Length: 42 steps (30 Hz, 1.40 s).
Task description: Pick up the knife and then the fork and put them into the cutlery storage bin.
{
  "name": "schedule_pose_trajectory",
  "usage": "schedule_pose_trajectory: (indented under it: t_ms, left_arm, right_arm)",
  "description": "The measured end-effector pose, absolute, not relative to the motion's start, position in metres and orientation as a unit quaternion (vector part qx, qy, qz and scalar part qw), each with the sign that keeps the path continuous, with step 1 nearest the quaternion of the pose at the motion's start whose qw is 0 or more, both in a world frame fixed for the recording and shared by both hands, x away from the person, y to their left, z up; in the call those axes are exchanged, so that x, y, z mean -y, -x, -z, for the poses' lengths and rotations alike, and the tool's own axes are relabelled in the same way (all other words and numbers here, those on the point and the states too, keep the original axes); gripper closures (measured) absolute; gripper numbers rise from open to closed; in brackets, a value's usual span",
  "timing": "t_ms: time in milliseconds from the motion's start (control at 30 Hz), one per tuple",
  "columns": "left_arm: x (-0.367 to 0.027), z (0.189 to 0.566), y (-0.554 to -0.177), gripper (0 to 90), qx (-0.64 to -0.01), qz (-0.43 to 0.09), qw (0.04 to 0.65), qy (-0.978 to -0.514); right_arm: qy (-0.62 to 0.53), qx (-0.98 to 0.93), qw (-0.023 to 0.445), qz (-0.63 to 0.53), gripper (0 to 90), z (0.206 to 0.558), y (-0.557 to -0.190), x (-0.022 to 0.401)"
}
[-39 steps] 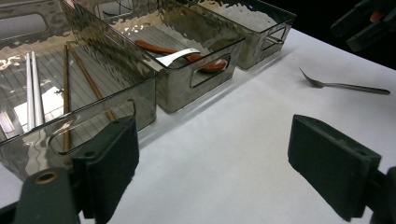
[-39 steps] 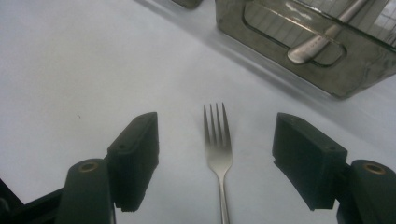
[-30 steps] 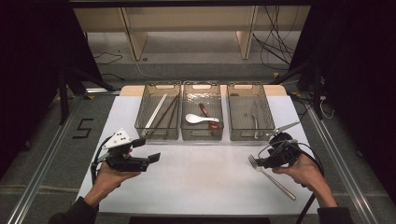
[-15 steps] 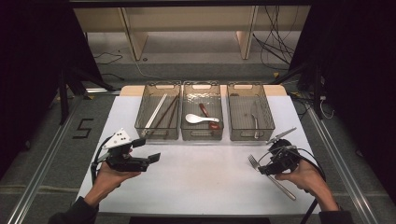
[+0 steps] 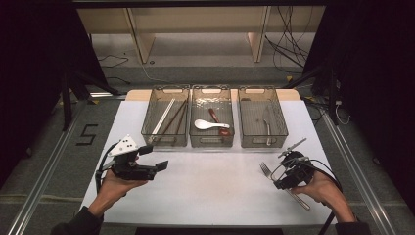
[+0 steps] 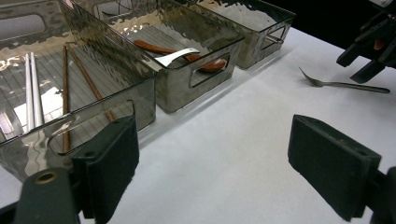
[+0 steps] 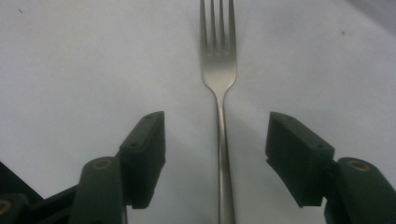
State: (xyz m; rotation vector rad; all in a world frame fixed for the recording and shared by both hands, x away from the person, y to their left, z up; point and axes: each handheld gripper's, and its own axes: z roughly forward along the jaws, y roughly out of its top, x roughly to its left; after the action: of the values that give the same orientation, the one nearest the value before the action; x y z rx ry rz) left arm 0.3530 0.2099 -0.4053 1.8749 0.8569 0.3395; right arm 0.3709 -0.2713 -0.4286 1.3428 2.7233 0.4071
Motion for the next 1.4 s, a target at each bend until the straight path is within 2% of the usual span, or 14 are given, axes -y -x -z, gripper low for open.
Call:
schedule_pose_trajectory:
  t_ms: [667, 1400]
  left_arm:
    - [-0.209, 0.406, -0.353, 16.0, -0.353, -0.140, 0.502, -0.777]
    - [-0.208, 0.406, -0.353, 16.0, -0.350, -0.139, 0.500, -0.780]
  right_arm:
    - [-0.436, -0.894, 0.023, -0.097, 63.5, 0.440, -0.371, 0.273]
    - [-0.428, -0.901, 0.029, -0.060, 80.4, 0.450, -0.374, 0.271]
